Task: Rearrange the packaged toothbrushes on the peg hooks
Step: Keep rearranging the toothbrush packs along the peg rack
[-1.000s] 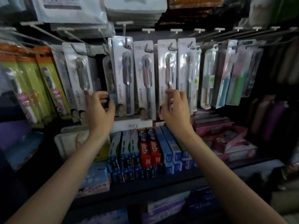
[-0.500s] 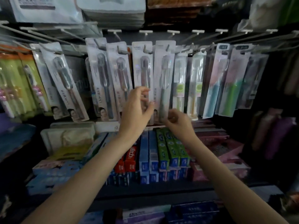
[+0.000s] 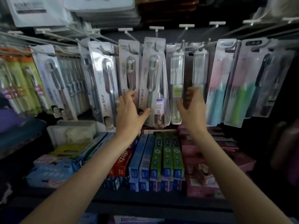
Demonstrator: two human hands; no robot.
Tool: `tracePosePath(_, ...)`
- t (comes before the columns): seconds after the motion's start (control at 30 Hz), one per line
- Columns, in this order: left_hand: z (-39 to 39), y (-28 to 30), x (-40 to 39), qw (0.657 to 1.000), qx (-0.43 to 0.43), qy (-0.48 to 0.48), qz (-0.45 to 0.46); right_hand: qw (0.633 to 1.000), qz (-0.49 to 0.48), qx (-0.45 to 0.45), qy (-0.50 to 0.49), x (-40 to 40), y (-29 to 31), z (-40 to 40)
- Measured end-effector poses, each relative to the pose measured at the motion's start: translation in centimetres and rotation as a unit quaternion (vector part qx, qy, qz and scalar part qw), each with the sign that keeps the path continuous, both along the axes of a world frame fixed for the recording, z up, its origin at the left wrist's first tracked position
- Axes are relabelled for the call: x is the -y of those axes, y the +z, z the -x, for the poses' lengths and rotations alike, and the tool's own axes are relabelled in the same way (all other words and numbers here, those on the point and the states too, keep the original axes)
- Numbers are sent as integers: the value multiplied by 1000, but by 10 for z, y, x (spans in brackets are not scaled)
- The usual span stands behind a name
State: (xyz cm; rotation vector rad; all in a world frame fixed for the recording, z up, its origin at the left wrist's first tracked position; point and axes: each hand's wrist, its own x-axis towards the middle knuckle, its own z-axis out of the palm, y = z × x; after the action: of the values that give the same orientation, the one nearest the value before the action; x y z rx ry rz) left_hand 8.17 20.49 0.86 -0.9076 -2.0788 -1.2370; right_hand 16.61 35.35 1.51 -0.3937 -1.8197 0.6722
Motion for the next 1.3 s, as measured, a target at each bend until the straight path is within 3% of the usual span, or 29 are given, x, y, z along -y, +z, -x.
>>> tracePosePath(0.13, 4, 2, 2, 1000, -7, -1, -9, 997, -24, 74, 25, 1, -3, 15)
tracePosePath(0.27, 11, 5, 9, 1000, -5, 8, -11, 997, -3, 36, 67, 2, -4, 16)
tracePosePath(0.4, 10, 7, 11, 1000, 11, -1, -15, 994, -85, -50, 36, 13, -2, 8)
tracePosePath(0.47, 6, 8, 9, 1000, 17, -9, -11, 990, -105, -20, 86, 22, -1, 8)
tracePosePath(0.57, -2, 9, 9, 1000, 20, -21, 8, 979, -87, 69, 171, 32, -3, 13)
tracePosePath(0.87, -1, 27, 53, 999, -9, 6, 42, 969, 38, 109, 218, 34, -1, 18)
tracePosePath(1.1, 3, 36, 70, 998, -35, 13, 52, 992, 4, 25, 120, 28, -3, -2)
tracePosePath(1.3, 1, 27, 61, 997, -51, -25, 49, 971, 102, -23, 215, 42, 8, 1)
